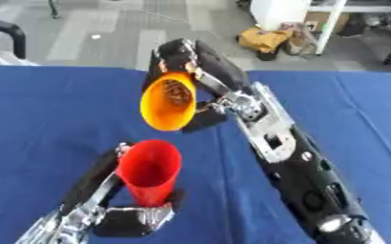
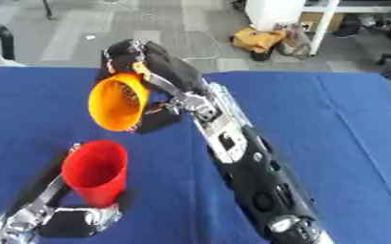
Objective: Pour the contents of one cup into another cup.
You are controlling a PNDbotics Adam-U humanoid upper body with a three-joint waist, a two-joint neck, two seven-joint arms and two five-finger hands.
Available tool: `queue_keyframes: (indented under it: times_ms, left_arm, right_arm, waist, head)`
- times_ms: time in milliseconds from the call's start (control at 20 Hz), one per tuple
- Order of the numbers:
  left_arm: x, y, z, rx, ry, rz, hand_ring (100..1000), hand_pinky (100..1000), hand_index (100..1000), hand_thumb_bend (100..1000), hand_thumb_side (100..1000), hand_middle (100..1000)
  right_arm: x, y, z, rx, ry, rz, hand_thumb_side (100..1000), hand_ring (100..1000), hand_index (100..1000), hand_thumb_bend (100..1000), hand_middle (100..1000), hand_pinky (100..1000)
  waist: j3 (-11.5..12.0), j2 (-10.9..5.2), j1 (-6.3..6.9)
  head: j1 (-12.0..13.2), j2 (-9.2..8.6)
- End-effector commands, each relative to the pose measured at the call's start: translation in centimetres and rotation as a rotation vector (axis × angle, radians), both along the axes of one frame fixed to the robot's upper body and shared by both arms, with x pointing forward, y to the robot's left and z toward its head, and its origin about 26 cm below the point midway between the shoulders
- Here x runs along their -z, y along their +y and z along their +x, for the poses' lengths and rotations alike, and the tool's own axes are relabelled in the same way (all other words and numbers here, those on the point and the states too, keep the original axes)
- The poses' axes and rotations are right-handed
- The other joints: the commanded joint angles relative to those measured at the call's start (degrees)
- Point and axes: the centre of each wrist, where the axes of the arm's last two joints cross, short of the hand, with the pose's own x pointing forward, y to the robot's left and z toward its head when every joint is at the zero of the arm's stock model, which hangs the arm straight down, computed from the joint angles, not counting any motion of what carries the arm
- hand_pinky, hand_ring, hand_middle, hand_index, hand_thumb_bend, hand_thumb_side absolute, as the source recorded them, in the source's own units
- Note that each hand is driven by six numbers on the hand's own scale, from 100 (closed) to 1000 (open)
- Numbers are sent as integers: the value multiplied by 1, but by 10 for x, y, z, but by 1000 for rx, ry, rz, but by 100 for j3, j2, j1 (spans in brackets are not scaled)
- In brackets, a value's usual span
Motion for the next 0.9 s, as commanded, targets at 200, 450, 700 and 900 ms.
queue_keyframes:
  times_ms: [200,450,700,900]
  left_arm:
    - [-8,-1,0,7,-25,0,347,491,561,107,551,365]
    - [-8,-2,1,8,-25,0,349,492,562,105,552,367]
    - [-9,-2,1,8,-26,0,349,492,563,105,553,367]
    - [-10,-2,1,10,-25,1,349,492,563,103,553,368]
  right_arm:
    - [-13,-1,-4,-1,-64,-10,100,386,512,100,448,451]
    - [-14,1,-5,-7,-79,-18,100,388,516,100,451,452]
    - [-14,3,-5,-12,-97,-31,100,390,518,100,452,452]
    - [-14,4,-6,-16,-111,-37,100,391,521,100,454,452]
  waist:
    - [-1,-127,19]
    - [-5,-131,15]
    - [-8,-130,12]
    - [-10,-130,12]
  head:
    - [9,-19]
    - [5,-19]
    - [6,-16]
    - [4,-11]
